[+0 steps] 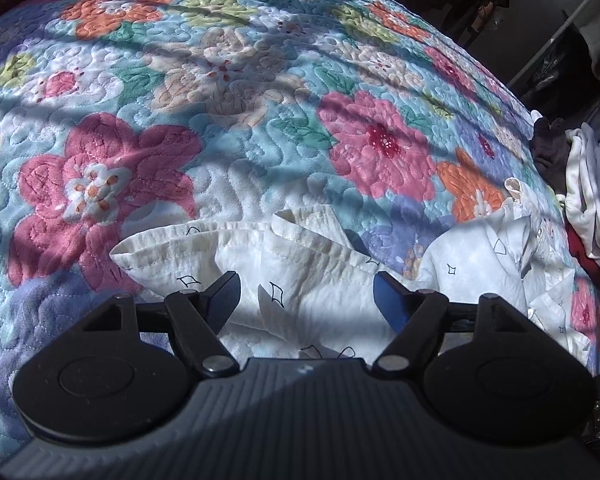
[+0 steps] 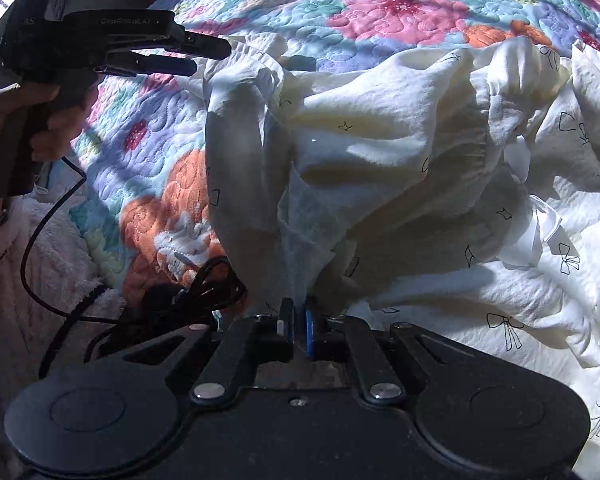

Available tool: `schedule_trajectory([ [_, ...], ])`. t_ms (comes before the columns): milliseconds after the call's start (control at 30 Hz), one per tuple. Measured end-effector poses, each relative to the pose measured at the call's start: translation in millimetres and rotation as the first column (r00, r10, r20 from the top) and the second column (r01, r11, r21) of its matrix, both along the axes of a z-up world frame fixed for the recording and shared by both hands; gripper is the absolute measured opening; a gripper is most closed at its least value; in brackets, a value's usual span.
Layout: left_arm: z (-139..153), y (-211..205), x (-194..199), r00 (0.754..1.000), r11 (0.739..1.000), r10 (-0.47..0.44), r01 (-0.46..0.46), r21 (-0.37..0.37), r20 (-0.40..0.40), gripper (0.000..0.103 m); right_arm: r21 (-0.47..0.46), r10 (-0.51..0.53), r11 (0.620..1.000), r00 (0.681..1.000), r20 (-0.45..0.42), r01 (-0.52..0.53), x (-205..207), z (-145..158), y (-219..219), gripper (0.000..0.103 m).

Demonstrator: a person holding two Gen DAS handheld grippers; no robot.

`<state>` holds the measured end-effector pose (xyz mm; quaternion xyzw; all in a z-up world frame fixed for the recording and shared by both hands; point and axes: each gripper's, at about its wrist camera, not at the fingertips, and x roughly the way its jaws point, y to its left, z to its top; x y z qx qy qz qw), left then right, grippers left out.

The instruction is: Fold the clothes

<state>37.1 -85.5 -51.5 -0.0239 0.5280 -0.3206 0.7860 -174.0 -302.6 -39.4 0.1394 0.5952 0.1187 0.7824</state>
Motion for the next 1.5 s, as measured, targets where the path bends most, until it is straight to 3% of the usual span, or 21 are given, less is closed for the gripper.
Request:
schedule_trajectory([
  [67, -5.1, -3.7, 0.0, 1.0, 1.0, -0.004, 0.005, 0.012, -0.024, 0.073, 0.067, 0.043, 0.997, 0.999, -0.034, -0.04, 2.9, -0.1, 3.2, 0.011],
  [167, -14.7, -7.9, 0.3, 0.998, 1.0, -0.01, 0.012, 0.029, -0.06, 0.076, 0.088, 0.064, 0.994, 0.998, -0.01, -0.063, 8.8, 9.3, 8.6, 0.014],
  [267, -24.4, -7.0, 1.8, 0.995, 0.999, 0.021, -0.017, 0.043, -0.099, 0.081, 0.03, 0.006, 1.0, 0.994, 0.106, -0.009, 22.0, 37.5, -1.4, 0.035],
  [333, -29.7, -4.7, 4.0, 0.989, 0.998, 0.057, -0.053, 0.037, -0.137, 0.087, 0.017, -0.083, 0.997, 0.979, 0.188, 0.081, 33.3, 57.7, -20.8, 0.05],
  [400, -35.0, -2.6, 7.1, 0.978, 0.996, 0.093, -0.09, 0.025, -0.187, 0.09, -0.008, -0.169, 0.984, 0.956, 0.238, 0.176, 42.0, 69.7, -41.9, 0.078],
  [467, -38.1, -2.5, 8.2, 0.972, 0.994, 0.112, -0.111, 0.017, -0.205, 0.091, -0.024, -0.262, 0.961, 0.933, 0.248, 0.276, 54.2, 68.5, -65.2, 0.082],
  [600, -34.1, -6.8, 0.9, 0.989, 0.998, 0.056, -0.059, -0.017, -0.136, 0.084, -0.053, -0.355, 0.927, 0.916, 0.188, 0.371, 72.3, 36.4, -76.6, 0.082],
  [667, -30.0, -11.0, -1.9, 0.994, 0.999, 0.025, -0.028, -0.026, -0.11, 0.061, -0.076, -0.374, 0.918, 0.913, 0.162, 0.39, 79.8, 17.9, -75.1, 0.082],
  [733, -28.6, -13.6, -3.7, 0.995, 0.999, 0.024, -0.027, -0.036, -0.092, 0.053, -0.099, -0.393, 0.908, 0.909, 0.136, 0.408, 87.3, -0.6, -73.6, 0.083],
  [800, -29.8, -16.6, -4.8, 0.998, 0.999, 0.032, -0.034, -0.035, -0.06, 0.038, -0.123, -0.413, 0.897, 0.904, 0.111, 0.424, 94.7, -19.2, -72.0, 0.082],
  [833, -29.5, -18.0, -4.6, 0.999, 0.999, 0.033, -0.034, -0.035, -0.043, 0.025, -0.135, -0.422, 0.891, 0.901, 0.098, 0.432, 98.4, -28.4, -71.3, 0.078],
  [900, -27.4, -20.8, -3.7, 1.0, 0.999, 0.029, -0.03, -0.041, -0.009, 0.016, -0.152, -0.401, 0.895, 0.906, 0.135, 0.419, 101.3, -35.3, -71.3, 0.039],
  [933, -22.4, -21.6, -2.0, 0.999, 0.998, 0.031, -0.03, -0.059, 0.011, 0.012, -0.156, -0.386, 0.899, 0.908, 0.163, 0.41, 101.8, -33.6, -72.5, 0.032],
  [967, -15.9, -22.2, 0.2, 0.999, 0.996, 0.035, -0.032, -0.083, 0.031, 0.011, -0.158, -0.37, 0.902, 0.909, 0.192, 0.401, 102.0, -29.2, -74.3, 0.019],
  [1000, -9.3, -22.8, 2.5, 0.998, 0.994, 0.039, -0.034, -0.107, 0.052, 0.01, -0.156, -0.361, 0.903, 0.905, 0.225, 0.4, 101.5, -22.8, -77.0, 0.015],
  [1167, 32.5, -24.0, 11.8, 0.978, 0.976, 0.08, -0.037, -0.213, 0.194, 0.01, -0.179, -0.325, 0.877, 0.824, 0.463, 0.447, 103.8, 32.4, -88.9, 0.013],
  [1300, 75.9, -17.1, 20.1, 0.929, 0.956, 0.152, -0.052, -0.288, 0.337, 0.009, -0.177, -0.234, 0.871, 0.704, 0.67, 0.457, 114.5, 86.3, -85.7, 0.012],
  [1400, 104.4, -12.8, 30.3, 0.871, 0.951, 0.211, -0.079, -0.298, 0.443, 0.009, -0.192, -0.157, 0.882, 0.653, 0.741, 0.43, 137.9, 113.8, -78.5, 0.012],
  [1433, 108.1, -12.8, 37.6, 0.868, 0.952, 0.22, -0.091, -0.292, 0.446, 0.009, -0.186, -0.15, 0.885, 0.639, 0.754, 0.427, 150.6, 121.0, -75.8, 0.012],
  [1500, 98.7, -16.4, 60.2, 0.891, 0.962, 0.22, -0.132, -0.238, 0.397, 0.014, -0.131, -0.21, 0.895, 0.664, 0.718, 0.426, 183.6, 121.0, -78.2, 0.019],
])
